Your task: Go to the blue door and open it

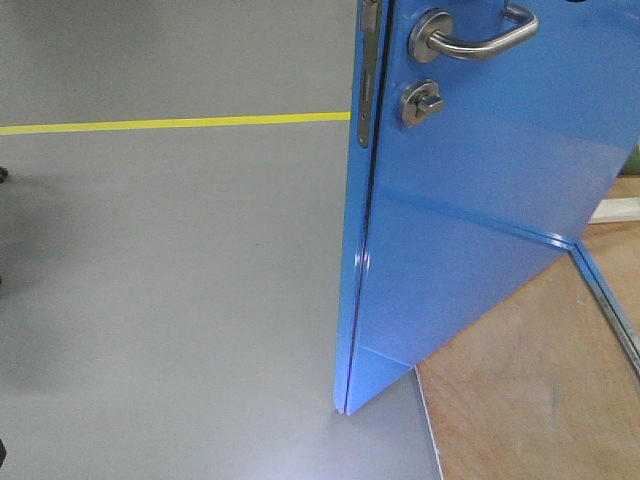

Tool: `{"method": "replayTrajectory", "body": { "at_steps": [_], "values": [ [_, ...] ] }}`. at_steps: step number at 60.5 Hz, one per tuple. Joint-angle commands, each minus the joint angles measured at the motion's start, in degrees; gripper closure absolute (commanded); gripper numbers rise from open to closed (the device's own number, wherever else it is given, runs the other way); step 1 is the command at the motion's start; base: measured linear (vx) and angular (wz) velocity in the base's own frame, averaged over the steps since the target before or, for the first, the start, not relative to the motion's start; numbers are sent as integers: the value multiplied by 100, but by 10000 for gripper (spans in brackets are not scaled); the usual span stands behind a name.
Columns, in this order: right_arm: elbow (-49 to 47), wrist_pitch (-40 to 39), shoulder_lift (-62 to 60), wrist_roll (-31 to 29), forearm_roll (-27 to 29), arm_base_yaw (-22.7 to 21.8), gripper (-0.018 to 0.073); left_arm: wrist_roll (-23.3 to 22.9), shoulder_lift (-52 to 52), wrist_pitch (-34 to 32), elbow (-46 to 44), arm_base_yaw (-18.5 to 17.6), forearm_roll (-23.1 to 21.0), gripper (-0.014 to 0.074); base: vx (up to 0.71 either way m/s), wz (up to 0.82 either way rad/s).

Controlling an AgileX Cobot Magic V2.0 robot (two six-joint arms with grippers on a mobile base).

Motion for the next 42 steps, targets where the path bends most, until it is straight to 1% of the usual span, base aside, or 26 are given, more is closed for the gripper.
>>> {"method": "replayTrajectory", "body": {
  "at_steps": [1, 42],
  "values": [
    [-183, -20, -217, -33, 188, 14, 564, -23, -100, -434, -200, -46, -26, 526, 10, 19],
    [-183, -4, -217, -33, 188, 14, 564, -23, -100, -434, -200, -46, -26, 526, 14, 10]
  ]
}}
